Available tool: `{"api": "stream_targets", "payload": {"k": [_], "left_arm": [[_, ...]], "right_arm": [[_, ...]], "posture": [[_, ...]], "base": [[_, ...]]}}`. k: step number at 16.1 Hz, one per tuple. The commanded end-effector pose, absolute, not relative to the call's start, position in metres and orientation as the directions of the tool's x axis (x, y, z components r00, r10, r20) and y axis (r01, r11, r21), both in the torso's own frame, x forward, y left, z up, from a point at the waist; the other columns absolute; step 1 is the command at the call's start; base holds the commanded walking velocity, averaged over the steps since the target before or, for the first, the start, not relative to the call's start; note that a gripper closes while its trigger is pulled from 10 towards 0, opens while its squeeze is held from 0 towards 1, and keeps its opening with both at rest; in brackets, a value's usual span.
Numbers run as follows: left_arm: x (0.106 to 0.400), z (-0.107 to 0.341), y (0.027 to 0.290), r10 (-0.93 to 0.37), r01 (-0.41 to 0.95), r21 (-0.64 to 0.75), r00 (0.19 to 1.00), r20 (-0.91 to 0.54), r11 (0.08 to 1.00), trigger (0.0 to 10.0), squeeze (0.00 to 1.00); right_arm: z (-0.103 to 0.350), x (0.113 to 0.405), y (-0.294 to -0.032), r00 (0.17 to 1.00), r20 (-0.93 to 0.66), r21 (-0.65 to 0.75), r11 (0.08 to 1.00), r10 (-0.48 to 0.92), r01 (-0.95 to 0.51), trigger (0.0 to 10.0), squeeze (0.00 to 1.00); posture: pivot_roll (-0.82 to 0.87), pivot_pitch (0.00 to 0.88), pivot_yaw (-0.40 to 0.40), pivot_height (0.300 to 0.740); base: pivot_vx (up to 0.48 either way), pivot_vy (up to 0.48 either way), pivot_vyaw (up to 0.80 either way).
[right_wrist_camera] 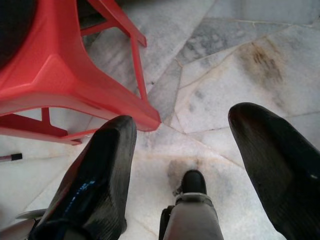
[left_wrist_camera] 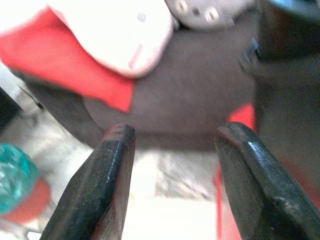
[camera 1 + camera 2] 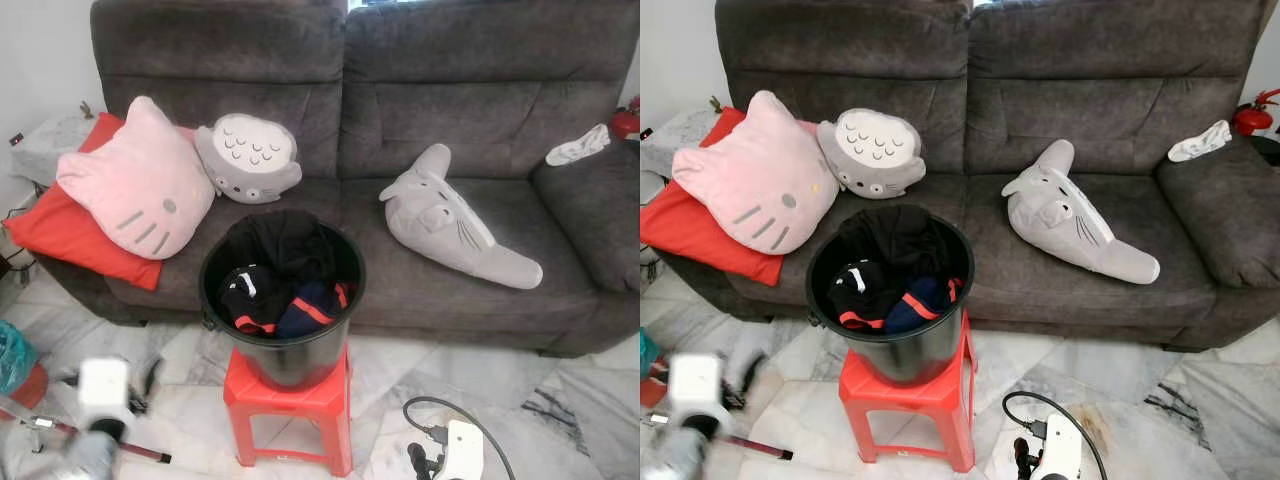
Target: Hang hanger
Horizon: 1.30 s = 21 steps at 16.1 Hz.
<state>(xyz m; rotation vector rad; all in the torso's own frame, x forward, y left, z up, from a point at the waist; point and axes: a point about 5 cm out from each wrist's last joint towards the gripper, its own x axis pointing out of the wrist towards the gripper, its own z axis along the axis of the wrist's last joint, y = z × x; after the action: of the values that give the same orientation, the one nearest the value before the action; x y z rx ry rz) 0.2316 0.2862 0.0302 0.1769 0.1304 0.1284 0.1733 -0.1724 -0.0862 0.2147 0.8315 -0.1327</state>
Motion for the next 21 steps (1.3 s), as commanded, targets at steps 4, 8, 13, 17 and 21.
{"api": "stream_targets", "payload": {"k": [4, 8, 13, 17, 21], "left_arm": [[0.267, 0.078, 0.284, 0.148, -0.155, 0.125, 0.987, 0.061, 0.98, 10.0, 0.0], [0.293, 0.114, 0.248, -0.003, -0.008, 0.069, 0.988, 0.153, 0.998, 10.0, 0.0], [0.306, 0.145, 0.162, -0.445, 0.438, 0.095, 0.892, 0.075, 0.894, 10.0, 0.0], [0.31, 0.155, 0.137, -0.509, 0.506, 0.157, 0.86, -0.022, 0.848, 10.0, 0.0], [0.316, 0.143, 0.119, -0.449, 0.476, 0.065, 0.86, -0.243, 0.877, 10.0, 0.0]], "right_arm": [[-0.088, 0.17, -0.171, 0.651, -0.759, 0.133, 0.973, -0.022, 0.189, 10.0, 0.0], [-0.089, 0.17, -0.171, 0.646, -0.763, 0.132, 0.972, -0.025, 0.194, 10.0, 0.0], [-0.09, 0.168, -0.17, 0.637, -0.771, 0.129, 0.973, -0.022, 0.19, 10.0, 0.0], [-0.09, 0.168, -0.169, 0.633, -0.774, 0.127, 0.974, -0.019, 0.185, 10.0, 0.0], [-0.09, 0.168, -0.166, 0.635, -0.773, 0.127, 0.976, -0.015, 0.178, 10.0, 0.0]], "posture": [[0.03, 0.0, 0.03, 0.74], [0.03, 0.0, 0.036, 0.74], [0.02, 0.0, 0.045, 0.74], [0.02, 0.0, 0.05, 0.74], [0.02, 0.0, 0.056, 0.74]], "base": [[0.0, 0.0, 0.0], [0.0, 0.0, 0.0], [0.0, 0.0, 0.0], [0.0, 0.0, 0.0], [0.0, 0.0, 0.0]]}}
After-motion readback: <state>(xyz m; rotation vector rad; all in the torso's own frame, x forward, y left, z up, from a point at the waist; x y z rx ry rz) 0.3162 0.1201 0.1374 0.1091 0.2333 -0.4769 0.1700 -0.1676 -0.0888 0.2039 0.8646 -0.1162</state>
